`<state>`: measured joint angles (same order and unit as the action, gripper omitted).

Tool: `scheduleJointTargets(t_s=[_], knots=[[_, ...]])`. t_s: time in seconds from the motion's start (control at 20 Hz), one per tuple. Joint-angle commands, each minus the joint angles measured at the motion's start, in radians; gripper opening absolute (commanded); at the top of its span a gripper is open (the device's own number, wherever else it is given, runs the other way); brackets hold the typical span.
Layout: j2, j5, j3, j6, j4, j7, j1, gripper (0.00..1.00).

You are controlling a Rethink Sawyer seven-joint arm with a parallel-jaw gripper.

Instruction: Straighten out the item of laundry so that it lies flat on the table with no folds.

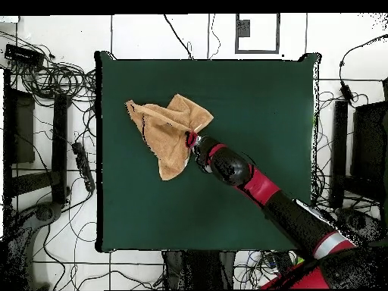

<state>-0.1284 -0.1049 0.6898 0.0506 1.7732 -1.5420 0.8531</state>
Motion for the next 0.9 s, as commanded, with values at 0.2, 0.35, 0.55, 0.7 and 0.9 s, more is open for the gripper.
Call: scheduleJointTargets(t_s=[0.2, 0.35, 0.55, 0.7, 0.9], knots=[[0.094, -0.029, 0.010, -0.002, -0.231, -0.068, -0.081, 0.00], [0.015, -0.020, -0.013, 0.070, -0.254, -0.046, -0.099, 0.00], [-0.101, -0.015, -0.053, 0.192, -0.300, -0.010, -0.132, 0.00], [-0.164, -0.027, -0.074, 0.272, -0.333, 0.013, -0.150, 0.00], [-0.232, -0.046, -0.090, 0.376, -0.375, 0.041, -0.167, 0.00]])
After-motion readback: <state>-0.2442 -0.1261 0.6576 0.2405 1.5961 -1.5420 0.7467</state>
